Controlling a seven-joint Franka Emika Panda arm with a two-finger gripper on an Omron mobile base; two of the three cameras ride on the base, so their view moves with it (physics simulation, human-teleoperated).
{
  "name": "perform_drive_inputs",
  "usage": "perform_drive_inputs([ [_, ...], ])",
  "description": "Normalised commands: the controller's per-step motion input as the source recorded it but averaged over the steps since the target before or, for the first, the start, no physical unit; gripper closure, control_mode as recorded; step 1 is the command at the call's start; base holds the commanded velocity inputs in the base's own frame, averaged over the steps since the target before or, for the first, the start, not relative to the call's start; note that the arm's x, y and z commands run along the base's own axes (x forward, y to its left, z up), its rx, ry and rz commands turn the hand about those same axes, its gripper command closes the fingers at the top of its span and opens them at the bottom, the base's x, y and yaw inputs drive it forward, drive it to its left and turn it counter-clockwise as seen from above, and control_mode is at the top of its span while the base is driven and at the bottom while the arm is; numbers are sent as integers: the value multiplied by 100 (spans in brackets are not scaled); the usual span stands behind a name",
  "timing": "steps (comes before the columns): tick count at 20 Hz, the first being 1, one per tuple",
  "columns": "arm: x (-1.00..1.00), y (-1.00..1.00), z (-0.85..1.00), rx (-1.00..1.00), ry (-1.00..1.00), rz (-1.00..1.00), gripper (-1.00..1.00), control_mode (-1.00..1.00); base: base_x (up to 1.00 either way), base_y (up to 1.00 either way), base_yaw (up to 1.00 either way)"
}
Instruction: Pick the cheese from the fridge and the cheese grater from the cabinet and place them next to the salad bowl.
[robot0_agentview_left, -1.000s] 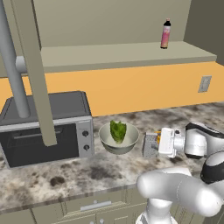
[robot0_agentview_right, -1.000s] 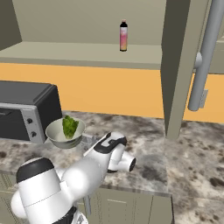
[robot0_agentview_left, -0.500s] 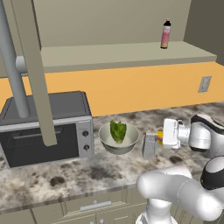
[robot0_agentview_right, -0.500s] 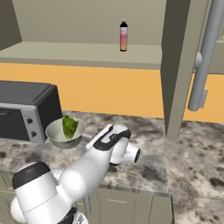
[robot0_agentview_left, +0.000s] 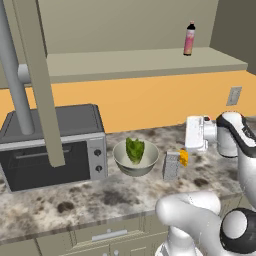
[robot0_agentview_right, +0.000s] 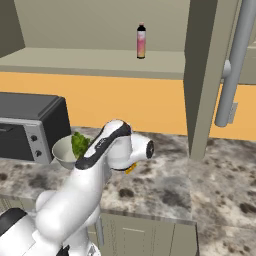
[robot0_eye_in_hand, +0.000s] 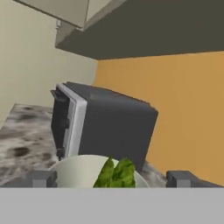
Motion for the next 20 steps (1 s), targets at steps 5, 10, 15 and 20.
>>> perform_drive_inputs([
  [5, -71, 2, 56, -21, -10, -21, -100, -100, 0, 0, 0],
  [10, -77, 0, 71, -18, -21, -10, -100, -100, 0, 0, 0],
  [15, -78, -8, 76, -11, -25, 0, -100, -100, 0, 0, 0],
  [20, -73, -43, 70, -3, -20, 0, -100, -100, 0, 0, 0],
])
